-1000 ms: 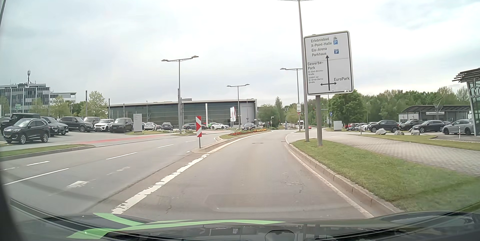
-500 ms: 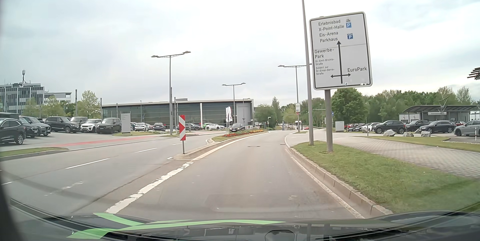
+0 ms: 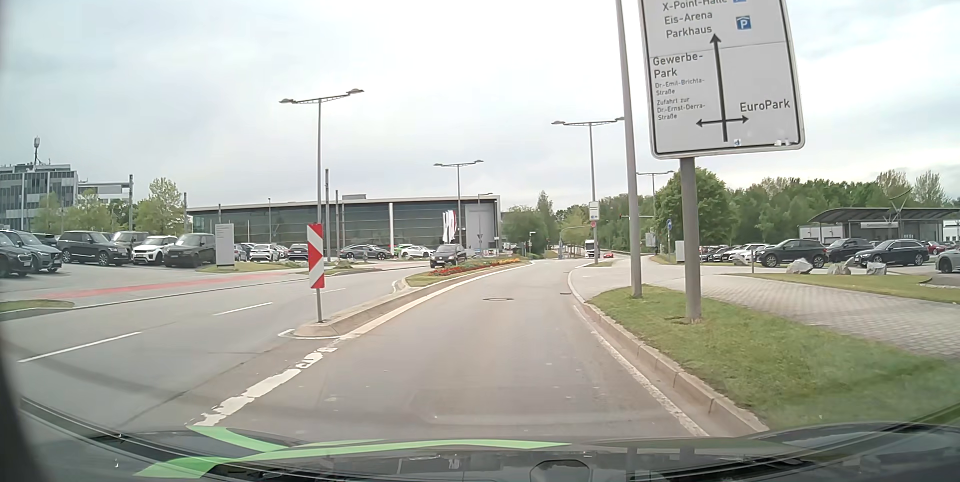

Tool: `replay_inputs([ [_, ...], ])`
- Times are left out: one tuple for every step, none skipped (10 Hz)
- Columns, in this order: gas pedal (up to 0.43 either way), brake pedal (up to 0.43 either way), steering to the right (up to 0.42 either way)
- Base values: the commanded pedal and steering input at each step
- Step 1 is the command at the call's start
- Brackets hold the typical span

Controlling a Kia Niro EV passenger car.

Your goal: Follow the waypoints while adhering to traffic rules and regulations

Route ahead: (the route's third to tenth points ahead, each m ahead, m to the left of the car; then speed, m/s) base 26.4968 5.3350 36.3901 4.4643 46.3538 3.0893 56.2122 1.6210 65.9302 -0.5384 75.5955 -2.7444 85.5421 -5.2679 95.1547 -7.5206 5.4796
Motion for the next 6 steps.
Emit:
replay_inputs([
  [0.047, 0.0, 0.015],
  [0.047, 0.0, 0.015],
  [0.047, 0.0, 0.015],
  [0.047, 0.0, 0.015],
  [0.047, 0.0, 0.012],
  [0.047, 0.0, 0.008],
])
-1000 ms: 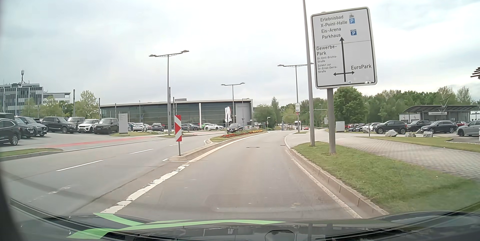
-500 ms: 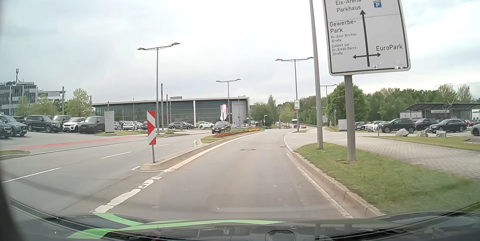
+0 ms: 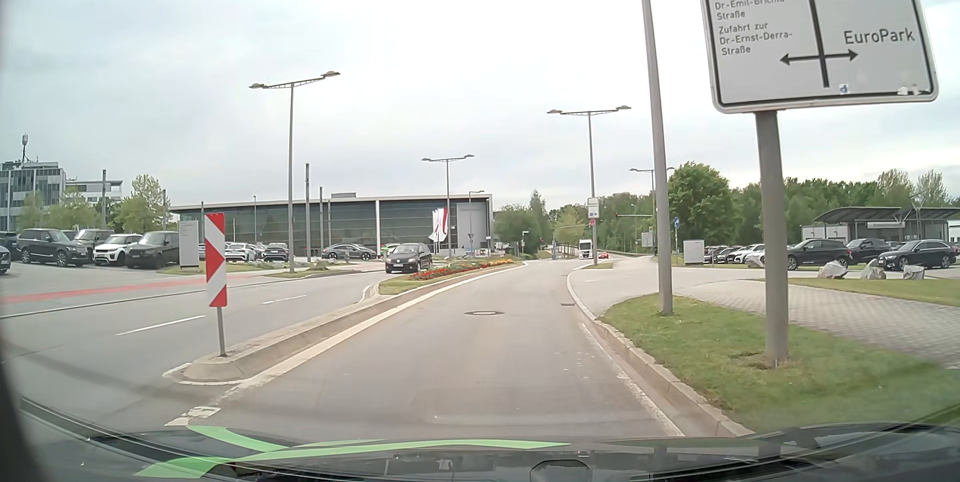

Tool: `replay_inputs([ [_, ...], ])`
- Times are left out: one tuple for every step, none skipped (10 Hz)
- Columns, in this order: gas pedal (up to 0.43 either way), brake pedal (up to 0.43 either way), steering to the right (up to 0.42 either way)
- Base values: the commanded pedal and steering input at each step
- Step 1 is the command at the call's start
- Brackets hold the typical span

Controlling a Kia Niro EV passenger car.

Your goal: Follow the waypoints while adhering to traffic rules and regulations

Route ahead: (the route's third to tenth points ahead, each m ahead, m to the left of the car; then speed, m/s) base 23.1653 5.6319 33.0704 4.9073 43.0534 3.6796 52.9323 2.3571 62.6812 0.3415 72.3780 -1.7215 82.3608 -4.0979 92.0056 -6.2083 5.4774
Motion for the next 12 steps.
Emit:
replay_inputs([
  [0.047, 0.0, 0.005],
  [0.059, 0.0, 0.004],
  [0.059, 0.0, 0.004],
  [0.059, 0.0, 0.001],
  [0.059, 0.0, -0.005],
  [0.059, 0.0, -0.018],
  [0.059, 0.0, -0.018],
  [0.059, 0.0, -0.015],
  [0.059, 0.0, -0.012],
  [0.059, 0.0, -0.011],
  [0.059, 0.0, -0.008],
  [0.059, 0.0, -0.001],
])
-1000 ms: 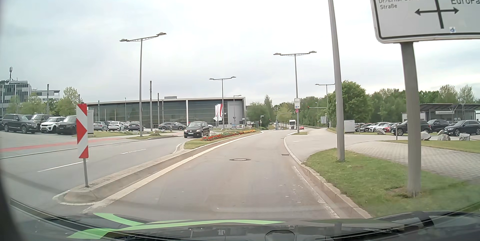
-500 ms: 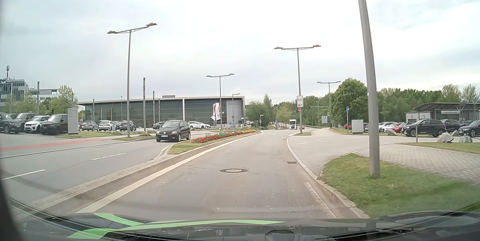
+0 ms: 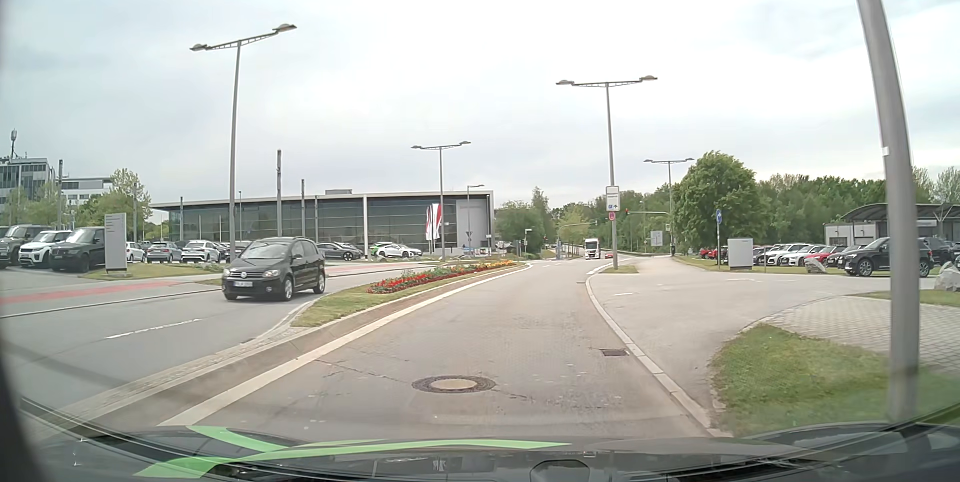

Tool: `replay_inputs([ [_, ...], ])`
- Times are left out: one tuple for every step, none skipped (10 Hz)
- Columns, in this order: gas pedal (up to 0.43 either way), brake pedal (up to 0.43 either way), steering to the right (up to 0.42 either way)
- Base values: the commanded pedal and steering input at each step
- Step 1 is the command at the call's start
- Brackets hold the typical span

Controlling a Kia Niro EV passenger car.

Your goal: Follow the waypoints while adhering to traffic rules and regulations

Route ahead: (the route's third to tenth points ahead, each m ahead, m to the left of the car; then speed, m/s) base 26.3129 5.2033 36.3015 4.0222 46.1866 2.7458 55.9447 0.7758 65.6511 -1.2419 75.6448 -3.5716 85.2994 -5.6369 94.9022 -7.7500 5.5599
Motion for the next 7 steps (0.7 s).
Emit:
replay_inputs([
  [0.059, 0.0, 0.0],
  [0.059, 0.0, 0.003],
  [0.059, 0.0, 0.007],
  [0.047, 0.0, 0.009],
  [0.047, 0.0, 0.01],
  [0.047, 0.0, 0.015],
  [0.047, 0.0, 0.019],
])
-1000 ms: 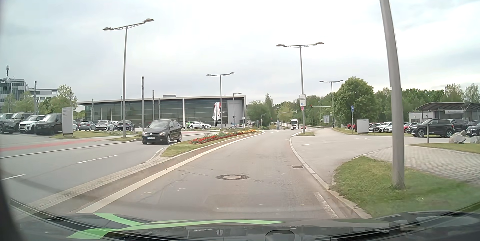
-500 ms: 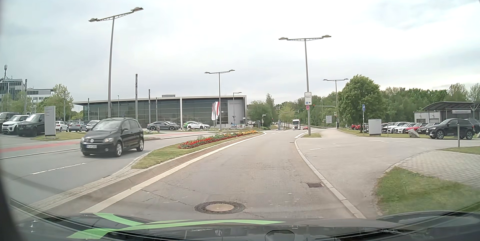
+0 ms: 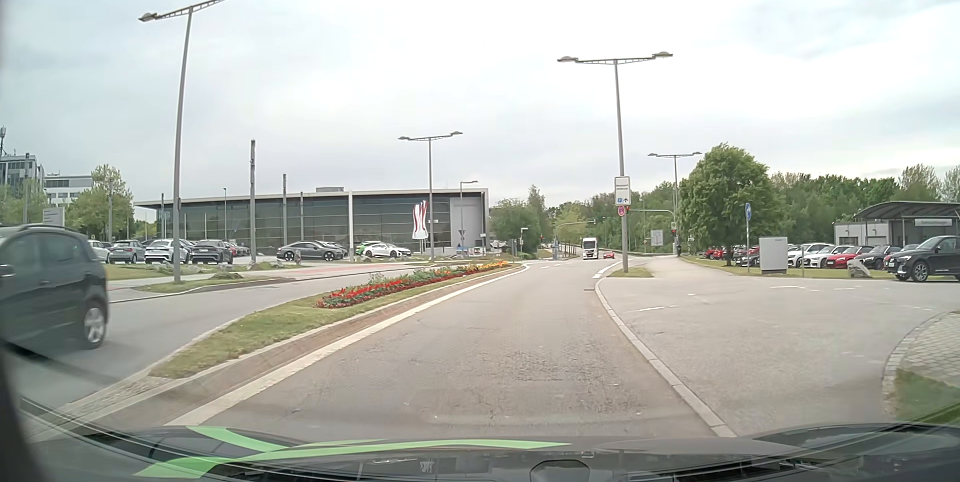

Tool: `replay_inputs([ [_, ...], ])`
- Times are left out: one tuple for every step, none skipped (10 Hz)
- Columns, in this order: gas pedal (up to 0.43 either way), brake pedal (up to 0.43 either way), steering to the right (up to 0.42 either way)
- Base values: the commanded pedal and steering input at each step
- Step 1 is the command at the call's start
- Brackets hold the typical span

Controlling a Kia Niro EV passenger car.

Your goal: Follow the waypoints while adhering to traffic rules and regulations

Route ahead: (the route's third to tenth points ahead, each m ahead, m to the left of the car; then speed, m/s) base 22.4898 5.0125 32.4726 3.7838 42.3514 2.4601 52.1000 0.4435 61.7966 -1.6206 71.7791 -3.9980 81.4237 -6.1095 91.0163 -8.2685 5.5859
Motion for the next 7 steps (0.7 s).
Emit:
replay_inputs([
  [0.059, 0.0, 0.019],
  [0.059, 0.0, 0.016],
  [0.067, 0.0, 0.015],
  [0.079, 0.0, 0.015],
  [0.079, 0.0, 0.015],
  [0.087, 0.0, 0.016],
  [0.087, 0.0, 0.016],
])
